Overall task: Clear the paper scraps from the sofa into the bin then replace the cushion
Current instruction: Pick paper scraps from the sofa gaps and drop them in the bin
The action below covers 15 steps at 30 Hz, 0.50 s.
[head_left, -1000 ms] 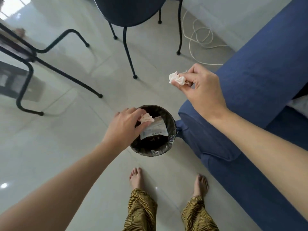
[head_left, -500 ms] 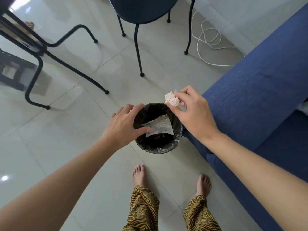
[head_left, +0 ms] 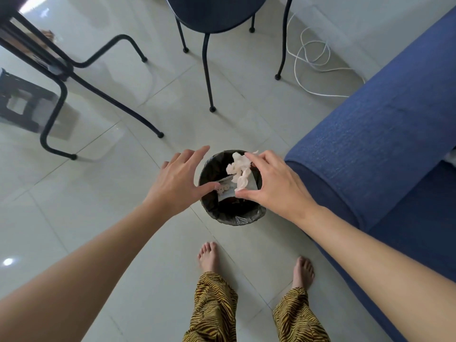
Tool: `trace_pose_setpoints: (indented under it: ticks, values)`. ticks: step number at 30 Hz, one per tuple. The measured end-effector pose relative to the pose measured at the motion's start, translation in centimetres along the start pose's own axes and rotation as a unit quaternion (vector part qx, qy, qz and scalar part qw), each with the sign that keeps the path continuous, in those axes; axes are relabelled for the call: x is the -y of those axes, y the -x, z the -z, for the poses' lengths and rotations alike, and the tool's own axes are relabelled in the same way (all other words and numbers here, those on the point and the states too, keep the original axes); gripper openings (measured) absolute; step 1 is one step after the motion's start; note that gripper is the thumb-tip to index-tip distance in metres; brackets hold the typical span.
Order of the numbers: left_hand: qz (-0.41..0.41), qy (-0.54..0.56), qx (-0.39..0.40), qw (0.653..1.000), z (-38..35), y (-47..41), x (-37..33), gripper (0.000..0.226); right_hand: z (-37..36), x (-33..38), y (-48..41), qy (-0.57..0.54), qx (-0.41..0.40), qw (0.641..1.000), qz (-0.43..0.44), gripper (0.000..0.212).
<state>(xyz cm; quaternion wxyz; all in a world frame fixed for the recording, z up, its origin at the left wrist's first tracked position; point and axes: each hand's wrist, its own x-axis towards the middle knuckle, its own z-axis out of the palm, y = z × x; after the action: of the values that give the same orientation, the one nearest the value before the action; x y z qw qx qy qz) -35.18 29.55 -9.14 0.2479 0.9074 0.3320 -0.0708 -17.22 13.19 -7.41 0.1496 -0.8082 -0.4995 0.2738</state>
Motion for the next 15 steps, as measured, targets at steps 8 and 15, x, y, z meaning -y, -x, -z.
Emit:
trace_pose_setpoints:
  ticks: [8, 15]
  values:
    - [-0.002, 0.002, -0.004, 1.000, 0.24, 0.07, 0.35, 0.086, -0.15, 0.07, 0.14, 0.014, 0.021, 1.000, 0.000, 0.103]
    - [-0.016, 0.004, 0.005, 1.000, 0.85, 0.40, -0.38, 0.101, -0.05, 0.13, 0.28, -0.008, 0.028, 1.000, -0.003, 0.120]
